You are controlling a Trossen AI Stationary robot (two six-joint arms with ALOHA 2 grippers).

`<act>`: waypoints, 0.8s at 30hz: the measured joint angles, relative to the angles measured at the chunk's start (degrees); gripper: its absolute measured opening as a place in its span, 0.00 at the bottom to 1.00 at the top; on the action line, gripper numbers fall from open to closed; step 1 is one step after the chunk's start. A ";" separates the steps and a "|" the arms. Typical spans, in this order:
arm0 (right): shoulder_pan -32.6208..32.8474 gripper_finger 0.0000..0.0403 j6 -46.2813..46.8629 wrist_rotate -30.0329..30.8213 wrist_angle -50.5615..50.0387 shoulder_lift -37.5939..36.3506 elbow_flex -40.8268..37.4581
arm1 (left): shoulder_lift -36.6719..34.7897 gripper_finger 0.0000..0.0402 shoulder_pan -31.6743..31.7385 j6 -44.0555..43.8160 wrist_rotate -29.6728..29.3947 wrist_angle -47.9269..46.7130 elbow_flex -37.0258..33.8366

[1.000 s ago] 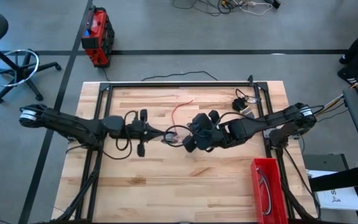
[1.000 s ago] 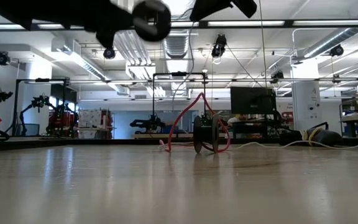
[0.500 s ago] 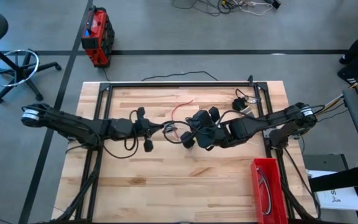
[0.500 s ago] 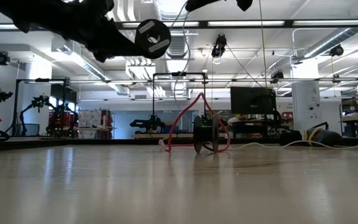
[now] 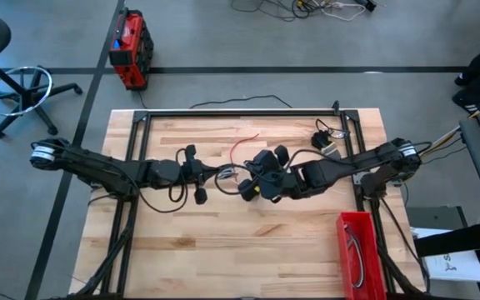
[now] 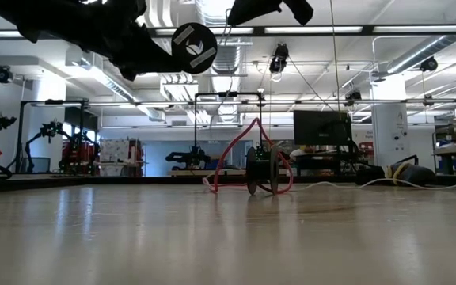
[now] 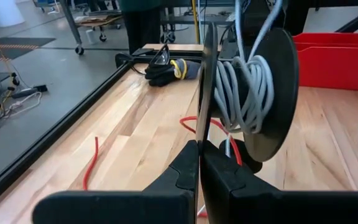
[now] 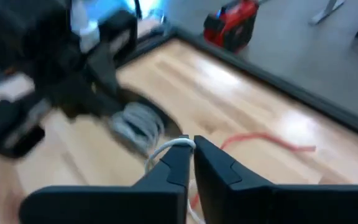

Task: Coil cords
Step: Coil the white wire onto the spool

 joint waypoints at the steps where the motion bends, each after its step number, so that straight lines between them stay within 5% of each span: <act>1: -0.03 0.04 0.49 -1.22 -1.16 0.08 -0.03 | 0.00 0.00 -0.02 0.00 0.00 -0.02 0.00; 12: -0.15 0.35 5.24 -21.36 -17.24 -0.64 -0.04 | -0.31 0.00 -0.04 0.53 1.53 -1.24 0.00; 24: 1.33 0.45 -21.11 -13.30 1.51 0.85 -1.77 | -3.10 0.00 -0.17 1.57 8.09 -3.56 0.00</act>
